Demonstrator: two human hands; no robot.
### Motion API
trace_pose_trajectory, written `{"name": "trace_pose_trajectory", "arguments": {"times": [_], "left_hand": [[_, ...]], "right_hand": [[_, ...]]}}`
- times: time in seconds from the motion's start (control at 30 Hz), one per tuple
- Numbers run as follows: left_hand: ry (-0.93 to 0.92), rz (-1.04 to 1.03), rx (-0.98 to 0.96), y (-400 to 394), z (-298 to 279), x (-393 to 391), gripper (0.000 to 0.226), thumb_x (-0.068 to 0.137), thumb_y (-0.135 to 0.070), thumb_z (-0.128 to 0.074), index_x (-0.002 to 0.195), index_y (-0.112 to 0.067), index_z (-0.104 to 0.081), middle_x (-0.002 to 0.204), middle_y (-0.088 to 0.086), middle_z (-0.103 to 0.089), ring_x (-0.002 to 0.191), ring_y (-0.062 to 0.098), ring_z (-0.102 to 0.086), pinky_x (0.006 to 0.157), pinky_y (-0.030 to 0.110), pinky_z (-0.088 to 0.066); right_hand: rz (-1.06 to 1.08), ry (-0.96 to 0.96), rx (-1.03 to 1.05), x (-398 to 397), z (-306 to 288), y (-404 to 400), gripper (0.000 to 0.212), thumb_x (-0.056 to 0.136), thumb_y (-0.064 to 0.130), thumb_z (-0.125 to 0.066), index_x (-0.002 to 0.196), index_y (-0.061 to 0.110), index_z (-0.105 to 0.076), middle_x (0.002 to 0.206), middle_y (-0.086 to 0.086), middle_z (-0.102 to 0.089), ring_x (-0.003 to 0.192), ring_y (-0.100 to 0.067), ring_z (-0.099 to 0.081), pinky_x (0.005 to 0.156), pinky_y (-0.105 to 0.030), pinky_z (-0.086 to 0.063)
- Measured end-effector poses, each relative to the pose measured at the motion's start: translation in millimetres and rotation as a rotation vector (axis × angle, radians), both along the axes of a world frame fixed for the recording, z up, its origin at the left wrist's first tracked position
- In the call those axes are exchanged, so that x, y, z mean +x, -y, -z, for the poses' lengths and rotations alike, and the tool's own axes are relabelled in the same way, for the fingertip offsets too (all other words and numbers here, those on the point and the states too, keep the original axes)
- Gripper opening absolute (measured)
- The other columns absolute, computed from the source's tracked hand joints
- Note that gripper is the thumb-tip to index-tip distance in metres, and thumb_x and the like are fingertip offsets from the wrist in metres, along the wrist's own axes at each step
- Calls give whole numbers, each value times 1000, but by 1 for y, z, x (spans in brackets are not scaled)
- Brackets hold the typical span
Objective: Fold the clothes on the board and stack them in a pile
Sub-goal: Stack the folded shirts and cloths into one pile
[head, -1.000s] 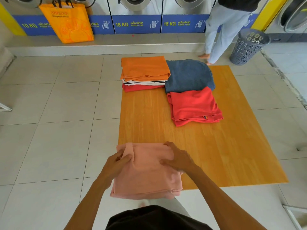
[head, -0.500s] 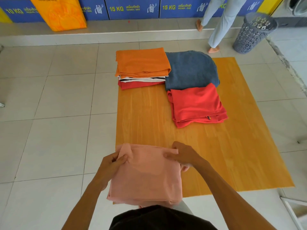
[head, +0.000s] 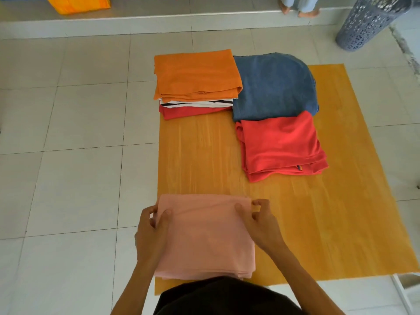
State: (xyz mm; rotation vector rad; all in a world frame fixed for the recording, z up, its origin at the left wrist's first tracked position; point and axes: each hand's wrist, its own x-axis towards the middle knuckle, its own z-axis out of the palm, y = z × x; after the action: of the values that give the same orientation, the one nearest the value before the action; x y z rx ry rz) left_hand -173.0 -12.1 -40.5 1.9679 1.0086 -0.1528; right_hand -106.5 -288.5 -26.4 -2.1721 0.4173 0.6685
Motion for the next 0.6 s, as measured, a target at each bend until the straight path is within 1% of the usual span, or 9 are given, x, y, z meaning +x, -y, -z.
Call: {"name": "trace_pose_trajectory", "arguments": {"times": [0.03,0.1,0.13,0.2,0.3,0.4,0.47,0.53,0.6], "left_hand": [[-30,-30,-34,1,-1,-3,39,88,-57,-60,120,-41,-45,95,-12,-64,85,16,-64,73,34,-47],[-134,-51,-47,3,-1,-6,54,84,-61,-64,125,-38,-39,94,-11,-59,85,19,-61,77,38,-46],[-206,-40,-35,5,-3,-5,56,82,-64,-64,124,-33,-40,95,-9,-57,87,21,-59,78,40,-46],[-290,36,0,9,-4,-1,48,84,-67,-57,110,-28,-47,98,-6,-60,88,22,-60,79,40,-48],[-135,54,-11,13,-14,11,47,88,-68,-47,87,-23,-60,85,-4,-69,77,19,-66,64,33,-49],[41,4,-34,14,-27,47,45,90,-70,-41,91,-30,-61,84,-5,-68,79,17,-66,59,29,-47],[120,26,-16,11,-35,84,44,92,-68,-41,93,-28,-58,87,-2,-66,80,19,-65,62,33,-50],[189,43,12,4,-46,128,45,93,-62,-45,94,-19,-56,88,5,-64,81,25,-64,65,39,-52],[241,60,18,-5,-60,174,44,92,-61,-47,96,-19,-57,89,2,-65,82,22,-64,62,33,-50]], "right_hand": [[-49,-50,-32,-5,2,1,61,74,81,-56,100,27,-48,80,12,-63,69,-2,-61,50,-20,-41],[-137,-101,-63,-11,7,1,56,70,81,-59,88,28,-56,79,12,-65,70,-3,-63,51,-19,-40],[-150,-105,-48,-11,8,1,50,72,78,-60,86,31,-58,81,13,-66,71,-3,-63,53,-19,-41],[-153,-89,-7,-4,7,2,37,80,70,-59,89,34,-57,85,14,-67,76,-2,-63,57,-21,-44],[-78,0,75,16,1,-2,28,89,58,-56,88,30,-56,79,11,-65,70,-1,-59,60,-27,-44],[42,111,152,45,-9,-12,27,92,52,-56,88,26,-55,75,9,-62,65,0,-57,59,-27,-42],[106,167,178,71,-17,-17,27,93,52,-55,89,26,-54,73,17,-63,66,1,-58,59,-27,-44],[137,242,191,103,-26,-22,30,94,51,-54,83,24,-48,65,24,-57,59,3,-53,55,-20,-41],[152,328,192,139,-37,-26,33,94,51,-54,80,23,-43,63,20,-55,57,5,-51,51,-15,-40]]}}
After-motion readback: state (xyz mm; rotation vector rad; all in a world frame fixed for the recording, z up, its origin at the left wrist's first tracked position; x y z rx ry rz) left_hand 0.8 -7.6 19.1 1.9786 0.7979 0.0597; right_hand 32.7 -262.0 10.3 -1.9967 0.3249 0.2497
